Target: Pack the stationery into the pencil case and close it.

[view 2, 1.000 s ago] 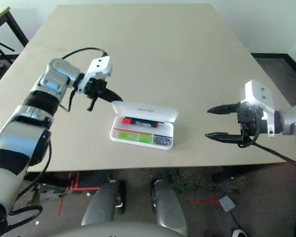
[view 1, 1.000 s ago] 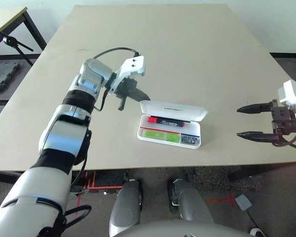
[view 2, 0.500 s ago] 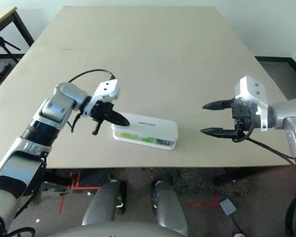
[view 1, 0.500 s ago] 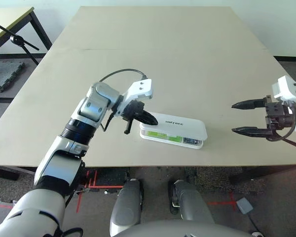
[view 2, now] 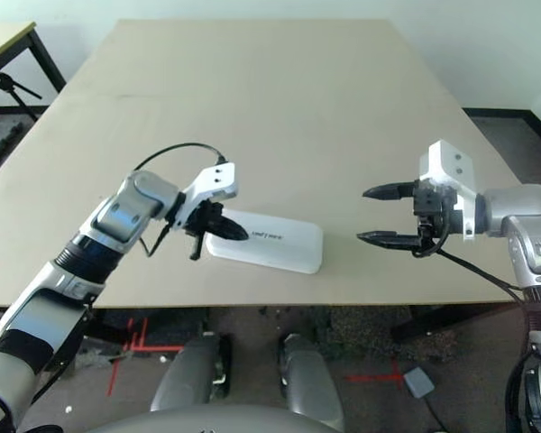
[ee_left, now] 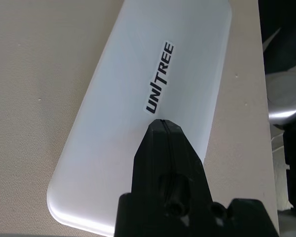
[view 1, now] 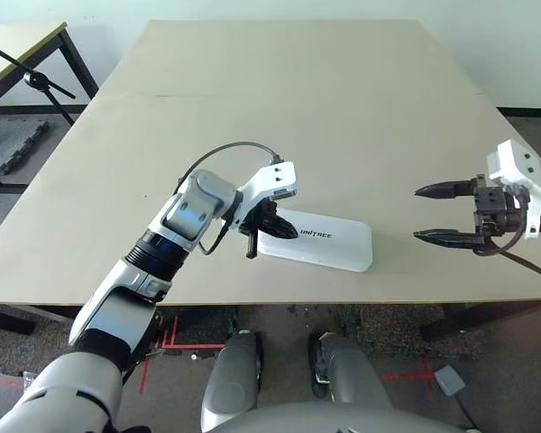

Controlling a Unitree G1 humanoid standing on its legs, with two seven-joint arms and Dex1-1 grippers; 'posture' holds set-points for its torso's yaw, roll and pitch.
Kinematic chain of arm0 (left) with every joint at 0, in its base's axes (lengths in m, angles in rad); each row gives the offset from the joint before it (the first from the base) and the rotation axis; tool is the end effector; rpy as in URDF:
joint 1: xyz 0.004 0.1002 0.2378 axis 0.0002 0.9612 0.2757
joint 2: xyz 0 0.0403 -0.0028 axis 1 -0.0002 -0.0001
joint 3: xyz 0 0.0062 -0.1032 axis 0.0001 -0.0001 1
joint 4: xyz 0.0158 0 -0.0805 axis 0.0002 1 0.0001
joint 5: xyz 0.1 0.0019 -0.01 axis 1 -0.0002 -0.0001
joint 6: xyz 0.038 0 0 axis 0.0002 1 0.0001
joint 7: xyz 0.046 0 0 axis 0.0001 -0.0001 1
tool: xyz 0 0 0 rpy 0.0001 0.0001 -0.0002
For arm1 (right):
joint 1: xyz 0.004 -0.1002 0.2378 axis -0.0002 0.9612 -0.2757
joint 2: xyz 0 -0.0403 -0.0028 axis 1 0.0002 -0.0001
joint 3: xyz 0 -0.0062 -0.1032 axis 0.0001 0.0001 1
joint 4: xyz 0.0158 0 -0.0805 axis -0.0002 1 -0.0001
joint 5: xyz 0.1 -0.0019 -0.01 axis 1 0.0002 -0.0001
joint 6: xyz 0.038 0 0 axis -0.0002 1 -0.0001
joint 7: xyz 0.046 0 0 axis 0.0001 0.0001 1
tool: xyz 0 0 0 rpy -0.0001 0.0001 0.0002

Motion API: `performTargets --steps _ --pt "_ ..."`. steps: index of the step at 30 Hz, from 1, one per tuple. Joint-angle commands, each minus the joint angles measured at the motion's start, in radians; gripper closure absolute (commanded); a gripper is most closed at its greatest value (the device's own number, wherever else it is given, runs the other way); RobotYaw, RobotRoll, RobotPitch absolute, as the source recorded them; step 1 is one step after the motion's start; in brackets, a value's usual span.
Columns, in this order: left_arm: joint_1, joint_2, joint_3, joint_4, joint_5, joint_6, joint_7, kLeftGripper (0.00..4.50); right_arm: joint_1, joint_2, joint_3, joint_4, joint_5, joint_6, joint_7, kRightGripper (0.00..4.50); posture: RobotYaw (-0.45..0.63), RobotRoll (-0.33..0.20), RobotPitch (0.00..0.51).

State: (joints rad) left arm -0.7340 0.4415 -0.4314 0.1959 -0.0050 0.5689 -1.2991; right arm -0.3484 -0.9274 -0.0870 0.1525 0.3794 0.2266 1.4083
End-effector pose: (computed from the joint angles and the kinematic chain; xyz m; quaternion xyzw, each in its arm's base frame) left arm 0.3110 0.1362 0.1526 0.2382 0.2398 -0.6442 0.6861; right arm 0.2486 -0.3166 0.1874 -0.2026 0.1324 0.5438 0.8035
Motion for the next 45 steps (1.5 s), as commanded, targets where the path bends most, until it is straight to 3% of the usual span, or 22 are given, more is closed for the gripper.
performTargets --steps 1,7,13,26,33,45 --pt "0.022 -0.018 0.006 0.018 -0.009 0.007 0.051 4.47 -0.003 0.016 0.005 0.003 -0.006 -0.012 -0.021 0.0 0.16 0.0 0.097" --pt "0.025 -0.087 0.22 0.056 -0.101 -0.026 0.246 2.41 -0.023 0.073 -0.031 0.032 0.006 -0.012 -0.112 0.0 0.15 0.0 0.102" --pt "0.065 -0.107 0.46 0.133 -0.104 -0.086 0.593 0.03 -0.103 0.174 -0.074 0.213 -0.107 -0.131 -0.415 0.0 0.18 0.0 0.106" --pt "0.178 -0.069 0.798 0.286 -0.138 -0.441 1.036 0.03 -0.22 0.339 -0.238 0.437 -0.118 -0.192 -0.934 0.0 0.2 0.0 0.112" --pt "0.241 -0.124 0.809 0.202 -0.133 -0.472 1.169 0.03 -0.22 0.385 -0.281 0.492 -0.134 -0.245 -1.092 0.0 0.19 0.0 0.113" --pt "0.24 -0.13 0.757 0.211 -0.13 -0.545 1.186 0.03 -0.244 0.375 -0.282 0.608 -0.128 -0.303 -1.079 0.0 0.15 0.0 0.131"
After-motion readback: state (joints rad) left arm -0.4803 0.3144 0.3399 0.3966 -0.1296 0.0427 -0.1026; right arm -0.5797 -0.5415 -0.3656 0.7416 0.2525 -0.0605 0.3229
